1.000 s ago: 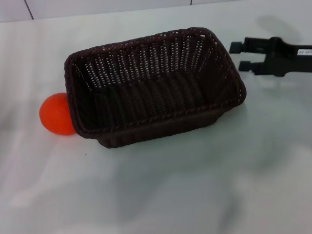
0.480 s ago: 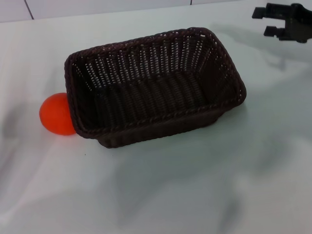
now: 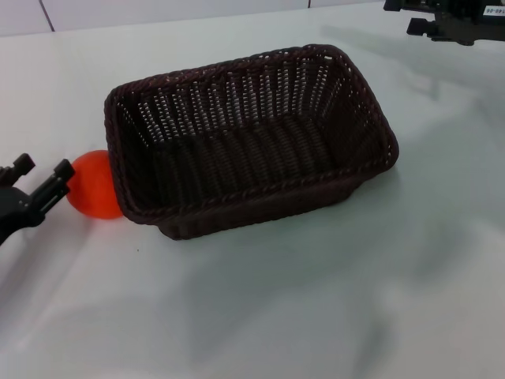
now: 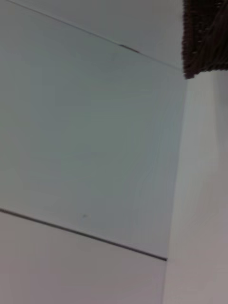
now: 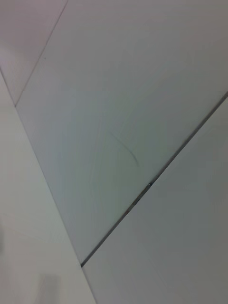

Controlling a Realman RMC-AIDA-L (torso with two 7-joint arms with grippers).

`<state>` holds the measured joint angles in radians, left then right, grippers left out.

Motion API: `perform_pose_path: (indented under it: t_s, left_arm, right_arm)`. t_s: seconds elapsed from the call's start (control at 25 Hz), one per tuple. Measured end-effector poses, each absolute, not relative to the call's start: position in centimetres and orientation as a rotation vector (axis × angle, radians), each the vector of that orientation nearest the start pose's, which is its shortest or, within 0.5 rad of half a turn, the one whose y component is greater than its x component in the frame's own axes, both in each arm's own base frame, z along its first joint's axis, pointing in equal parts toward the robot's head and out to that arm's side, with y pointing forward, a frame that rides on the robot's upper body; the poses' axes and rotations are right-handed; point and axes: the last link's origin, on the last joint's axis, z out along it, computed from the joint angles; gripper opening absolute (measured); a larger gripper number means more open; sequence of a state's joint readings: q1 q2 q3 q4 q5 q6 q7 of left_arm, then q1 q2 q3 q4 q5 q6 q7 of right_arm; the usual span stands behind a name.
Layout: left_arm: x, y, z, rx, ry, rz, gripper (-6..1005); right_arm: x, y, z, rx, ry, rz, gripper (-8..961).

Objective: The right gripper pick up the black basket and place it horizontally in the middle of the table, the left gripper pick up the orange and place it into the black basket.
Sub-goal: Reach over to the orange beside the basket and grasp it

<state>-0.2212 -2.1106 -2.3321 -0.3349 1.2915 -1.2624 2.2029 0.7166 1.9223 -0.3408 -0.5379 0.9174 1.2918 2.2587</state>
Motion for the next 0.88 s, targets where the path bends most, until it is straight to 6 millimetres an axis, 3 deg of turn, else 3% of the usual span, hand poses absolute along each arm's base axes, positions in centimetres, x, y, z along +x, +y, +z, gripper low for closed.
perform_pose_path:
  t_s: [0.72, 0.88]
  left_arm:
    - [-34.5, 26.9, -4.1, -2.146, -0.857, -0.781, 763]
    - [-34.2, 27.1, -4.3, -2.173, -0.85, -0.769, 593]
  right_arm:
    - [29.3, 40.9, 7.4, -1.565, -1.879, -0.586, 859]
    - [29.5, 41.0, 7.3, -1.566, -1.875, -0.6, 858]
